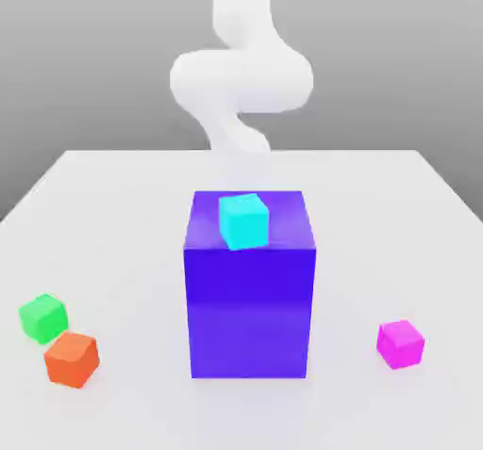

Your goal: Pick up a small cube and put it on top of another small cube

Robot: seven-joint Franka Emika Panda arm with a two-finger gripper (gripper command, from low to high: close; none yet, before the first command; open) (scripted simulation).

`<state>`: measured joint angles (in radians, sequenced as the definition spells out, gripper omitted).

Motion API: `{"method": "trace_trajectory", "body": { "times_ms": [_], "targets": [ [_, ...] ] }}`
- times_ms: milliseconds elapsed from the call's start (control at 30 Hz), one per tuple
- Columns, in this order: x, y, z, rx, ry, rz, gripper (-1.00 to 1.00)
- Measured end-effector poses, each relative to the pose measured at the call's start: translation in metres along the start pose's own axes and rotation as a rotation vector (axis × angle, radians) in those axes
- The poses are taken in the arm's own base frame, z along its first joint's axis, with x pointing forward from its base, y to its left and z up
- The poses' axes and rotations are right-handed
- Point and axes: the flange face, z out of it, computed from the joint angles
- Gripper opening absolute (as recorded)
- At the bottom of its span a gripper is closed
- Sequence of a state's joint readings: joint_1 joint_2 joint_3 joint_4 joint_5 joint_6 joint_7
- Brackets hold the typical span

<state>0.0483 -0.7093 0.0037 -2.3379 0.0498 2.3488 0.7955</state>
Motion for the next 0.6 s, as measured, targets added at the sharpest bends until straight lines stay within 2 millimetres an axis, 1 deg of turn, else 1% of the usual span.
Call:
{"method": "trace_trajectory", "body": {
  "times_ms": [67, 133, 200, 300, 400, 467, 567, 600],
  "targets": [
    [-0.02, -0.006, 0.048, -0.017, -0.084, -0.007, 0.0],
    [-0.044, -0.01, 0.092, -0.04, -0.159, -0.016, 0.0],
    [-0.073, -0.012, 0.133, -0.069, -0.229, -0.028, 0.0],
    [-0.124, -0.009, 0.188, -0.122, -0.321, -0.051, 0.0],
    [-0.18, 0.001, 0.235, -0.187, -0.399, -0.08, 0.0],
    [-0.218, 0.013, 0.262, -0.235, -0.441, -0.103, 0.0],
    [-0.276, 0.037, 0.295, -0.314, -0.491, -0.143, 0.0],
    [-0.299, 0.045, 0.303, -0.338, -0.507, -0.169, 0.0]
  ]
}}
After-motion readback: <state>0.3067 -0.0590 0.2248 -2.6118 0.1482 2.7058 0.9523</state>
